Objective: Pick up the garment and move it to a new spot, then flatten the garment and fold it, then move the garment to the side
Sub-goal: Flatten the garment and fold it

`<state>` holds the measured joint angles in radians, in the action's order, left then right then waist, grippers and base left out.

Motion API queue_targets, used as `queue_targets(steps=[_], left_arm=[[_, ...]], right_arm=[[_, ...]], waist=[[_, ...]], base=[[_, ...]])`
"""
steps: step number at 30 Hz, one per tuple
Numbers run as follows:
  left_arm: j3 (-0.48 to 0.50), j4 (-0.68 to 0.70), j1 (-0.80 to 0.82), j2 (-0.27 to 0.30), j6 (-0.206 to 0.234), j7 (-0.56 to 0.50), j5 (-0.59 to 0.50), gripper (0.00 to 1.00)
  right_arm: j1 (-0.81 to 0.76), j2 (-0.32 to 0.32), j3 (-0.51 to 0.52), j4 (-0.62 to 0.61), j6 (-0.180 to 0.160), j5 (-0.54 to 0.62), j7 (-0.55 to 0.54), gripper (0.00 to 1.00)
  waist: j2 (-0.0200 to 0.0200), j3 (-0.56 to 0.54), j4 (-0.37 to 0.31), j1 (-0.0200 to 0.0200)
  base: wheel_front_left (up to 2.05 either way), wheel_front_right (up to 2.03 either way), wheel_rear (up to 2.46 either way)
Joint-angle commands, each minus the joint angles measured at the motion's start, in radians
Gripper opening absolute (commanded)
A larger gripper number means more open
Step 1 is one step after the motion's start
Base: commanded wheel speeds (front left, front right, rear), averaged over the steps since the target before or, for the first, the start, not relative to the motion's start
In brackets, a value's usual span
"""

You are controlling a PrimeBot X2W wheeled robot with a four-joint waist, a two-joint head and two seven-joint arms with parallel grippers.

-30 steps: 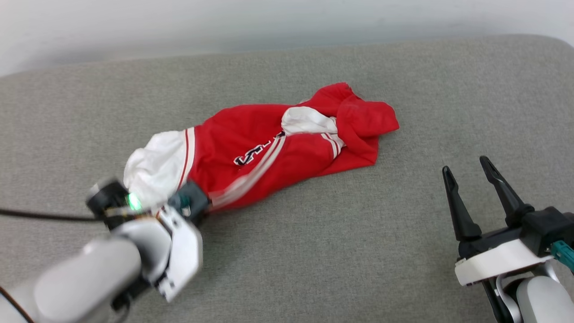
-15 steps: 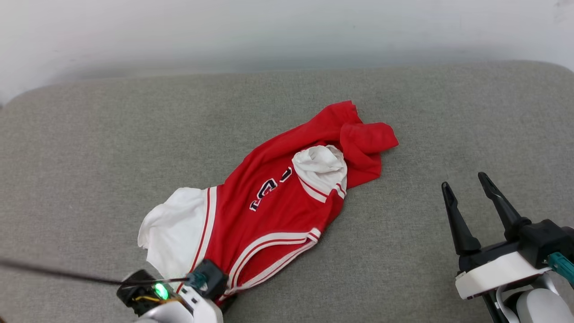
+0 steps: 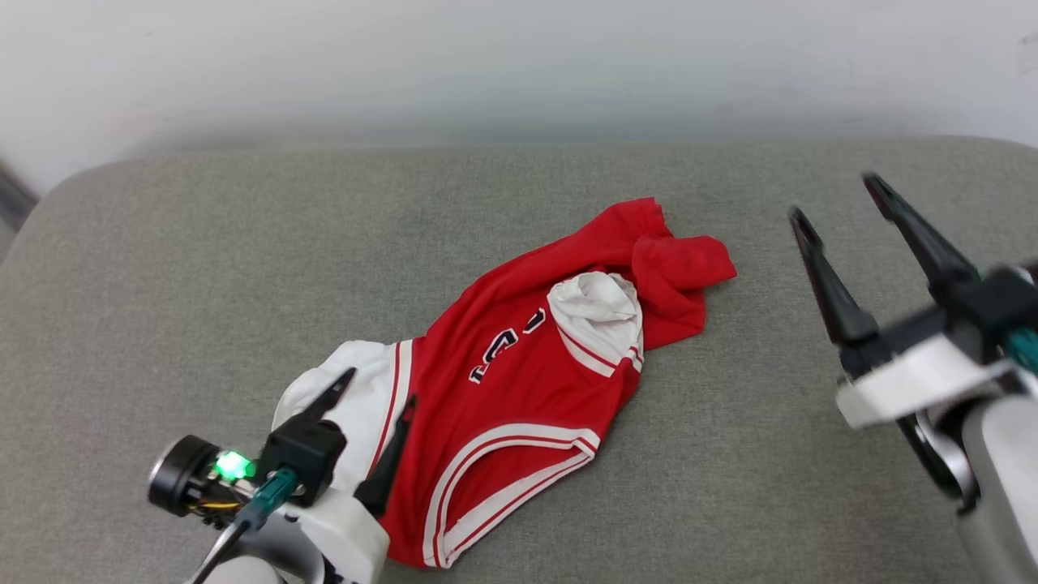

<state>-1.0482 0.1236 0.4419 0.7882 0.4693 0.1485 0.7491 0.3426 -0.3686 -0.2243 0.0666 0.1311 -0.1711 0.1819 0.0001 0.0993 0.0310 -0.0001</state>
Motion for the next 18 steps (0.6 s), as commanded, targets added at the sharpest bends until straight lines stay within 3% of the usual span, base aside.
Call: queue_targets(steps=[1,7,8,9,14,18], left_arm=[[0.009,-0.003,-0.016,0.005,0.029,0.024,-0.021,1.0],[0.12,-0.009,-0.068,-0.04,0.162,0.109,-0.05,1.0],[0.182,-0.008,-0.096,-0.066,0.199,0.116,-0.074,1.0],[0.213,0.002,-0.1,-0.081,0.211,0.117,-0.092,1.0],[0.365,0.035,-0.161,-0.152,0.238,0.117,-0.198,1.0],[0.469,0.053,-0.214,-0.216,0.223,0.117,-0.271,1.0]], right_arm=[[0.05,-0.016,-0.034,-0.008,-0.001,-0.01,-0.028,1.0],[0.296,-0.106,-0.289,0.019,-0.001,-0.124,-0.288,1.0],[0.406,-0.144,-0.434,0.054,-0.001,-0.218,-0.445,1.0],[0.442,-0.155,-0.485,0.066,-0.001,-0.25,-0.494,1.0],[0.592,-0.176,-0.677,0.145,-0.001,-0.441,-0.731,1.0],[0.655,-0.158,-0.772,0.215,-0.001,-0.557,-0.853,1.0]], waist=[[-0.0001,0.009,0.002,0.0001],[-0.0001,0.042,0.014,0.0001],[-0.0001,0.063,0.022,0.0001],[-0.0001,0.071,0.025,0.0001],[-0.0001,0.114,0.046,0.0001],[-0.0001,0.148,0.068,0.0001]], base=[[0.0,0.0,0.0],[0.0,0.0,0.0],[0.0,0.0,0.0],[0.0,0.0,0.0],[0.0,0.0,0.0],[0.0,0.0,0.0]])
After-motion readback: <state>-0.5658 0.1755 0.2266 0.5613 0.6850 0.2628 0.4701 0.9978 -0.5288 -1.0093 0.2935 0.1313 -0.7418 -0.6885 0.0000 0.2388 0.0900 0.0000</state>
